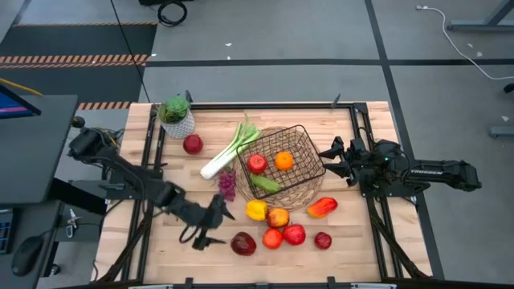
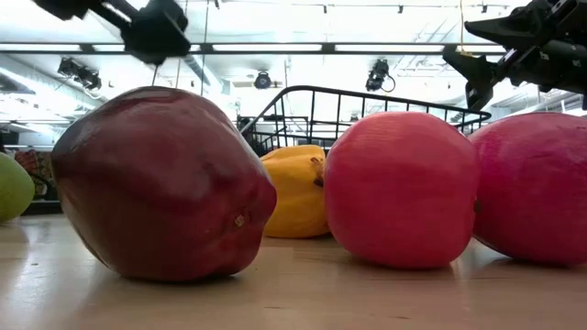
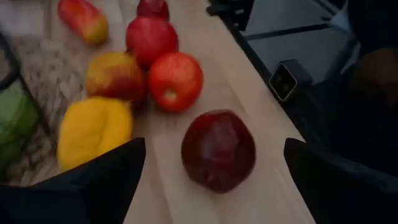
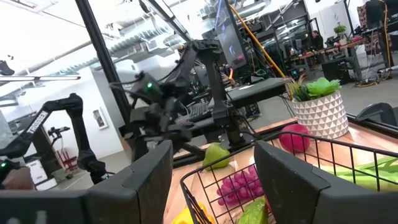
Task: Build produce basket
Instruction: Put the red apple into the black wire basket
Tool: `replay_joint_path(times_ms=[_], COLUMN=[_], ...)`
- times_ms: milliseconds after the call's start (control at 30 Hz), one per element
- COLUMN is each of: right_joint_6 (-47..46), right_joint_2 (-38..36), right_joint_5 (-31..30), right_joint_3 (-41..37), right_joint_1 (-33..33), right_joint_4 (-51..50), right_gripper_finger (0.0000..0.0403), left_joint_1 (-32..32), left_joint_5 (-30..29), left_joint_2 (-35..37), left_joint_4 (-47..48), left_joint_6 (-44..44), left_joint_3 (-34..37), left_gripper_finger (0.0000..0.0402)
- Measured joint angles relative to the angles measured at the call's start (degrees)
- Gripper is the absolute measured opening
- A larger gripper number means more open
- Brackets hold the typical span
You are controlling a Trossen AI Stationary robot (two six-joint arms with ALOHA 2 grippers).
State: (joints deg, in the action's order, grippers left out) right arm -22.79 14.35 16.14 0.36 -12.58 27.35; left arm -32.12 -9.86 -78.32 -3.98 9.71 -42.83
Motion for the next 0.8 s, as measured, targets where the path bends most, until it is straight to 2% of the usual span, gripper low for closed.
replay_joint_path(times_ms=[100,233,467,800], right_joint_6=[0.0,0.0,0.0,0.0], right_joint_2=[0.0,-0.02,-0.01,-0.02], right_joint_5=[0.0,-0.02,-0.01,-0.02], right_joint_3=[0.02,0.02,0.01,0.02], right_joint_1=[-0.02,-0.02,0.0,-0.01], right_joint_4=[-0.02,-0.01,-0.02,0.0], right_gripper_finger=[0.0231,0.0231,0.0231,0.0231], left_joint_1=[-1.2,-1.57,-4.48,-5.44], left_joint_5=[-2.7,-3.02,-5.23,-5.15], left_joint_2=[-2.6,-7.24,-16.91,-26.84], left_joint_4=[-1.29,-0.31,16.71,23.49], left_joint_6=[0.22,0.82,-8.12,-16.0], left_joint_3=[-0.67,-6.69,-21.84,-31.17], left_gripper_finger=[0.0389,0.0389,0.0389,0.0389])
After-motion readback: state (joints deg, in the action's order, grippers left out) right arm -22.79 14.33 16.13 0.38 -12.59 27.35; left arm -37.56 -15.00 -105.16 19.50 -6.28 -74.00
